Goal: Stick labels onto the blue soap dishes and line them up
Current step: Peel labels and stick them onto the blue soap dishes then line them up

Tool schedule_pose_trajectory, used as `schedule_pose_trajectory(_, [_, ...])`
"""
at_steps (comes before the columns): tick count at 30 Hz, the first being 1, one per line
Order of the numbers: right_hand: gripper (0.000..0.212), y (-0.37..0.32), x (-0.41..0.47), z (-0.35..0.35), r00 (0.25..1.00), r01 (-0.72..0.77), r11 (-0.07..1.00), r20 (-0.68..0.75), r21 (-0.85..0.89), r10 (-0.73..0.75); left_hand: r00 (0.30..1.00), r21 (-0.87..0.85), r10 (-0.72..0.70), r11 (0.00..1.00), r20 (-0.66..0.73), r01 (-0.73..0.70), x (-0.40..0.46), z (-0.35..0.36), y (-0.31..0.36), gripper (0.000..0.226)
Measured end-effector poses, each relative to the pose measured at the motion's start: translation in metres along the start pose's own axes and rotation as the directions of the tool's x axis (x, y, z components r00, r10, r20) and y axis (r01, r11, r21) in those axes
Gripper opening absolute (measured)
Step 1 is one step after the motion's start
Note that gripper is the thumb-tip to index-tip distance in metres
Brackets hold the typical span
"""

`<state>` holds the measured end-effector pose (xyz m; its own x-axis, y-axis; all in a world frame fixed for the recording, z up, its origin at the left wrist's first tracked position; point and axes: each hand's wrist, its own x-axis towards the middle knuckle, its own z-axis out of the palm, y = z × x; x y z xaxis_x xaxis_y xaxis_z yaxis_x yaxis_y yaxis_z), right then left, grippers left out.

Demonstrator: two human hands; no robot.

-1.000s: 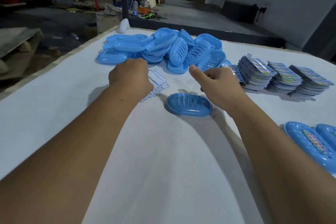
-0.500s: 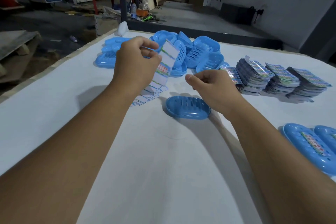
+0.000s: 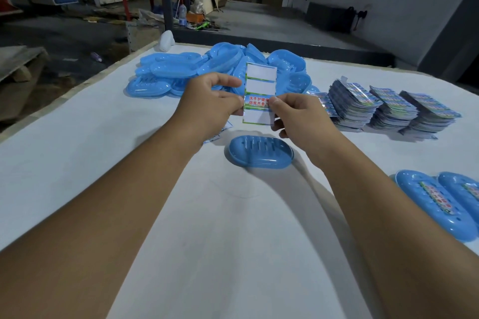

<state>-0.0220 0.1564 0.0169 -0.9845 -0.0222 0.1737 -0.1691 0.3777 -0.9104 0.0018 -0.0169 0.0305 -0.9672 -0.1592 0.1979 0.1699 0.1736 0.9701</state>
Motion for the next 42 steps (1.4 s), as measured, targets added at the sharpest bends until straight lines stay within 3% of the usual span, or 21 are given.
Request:
schedule_pose_trajectory(12, [0.018,0.003,-0.001,-0.002,0.991,0.062,0.998,-0.113,-0.029,-0.065,0.996,0.060,0.027,0.998,0.088,-0.033,-0.007,0.003,0.003,0.030])
schedule_pose_trajectory(17, [0.035,-0.005,-0.009,-0.001,0.990,0.137,0.991,-0.012,-0.001,-0.137,0.994,0.092,0.056,0.994,0.092,-0.064,-0.007,0.004,0.004,0.032])
schedule_pose_trajectory(23, [0.022,-0.006,-0.010,0.000,0.982,0.187,0.982,0.025,-0.010,-0.187,0.992,0.106,0.079,0.990,0.099,-0.090,-0.009,0.006,0.004,0.027])
schedule_pose_trajectory(30, [0.026,-0.007,-0.012,0.001,0.985,0.170,0.982,0.021,-0.081,-0.169,0.995,0.158,0.068,0.984,0.069,-0.079,-0.009,0.006,0.002,0.026])
schedule_pose_trajectory(42, [0.025,-0.003,-0.009,-0.004,0.998,0.053,0.998,0.036,0.041,-0.055,0.998,0.203,-0.028,0.978,-0.050,0.038,-0.006,0.005,0.002,0.028])
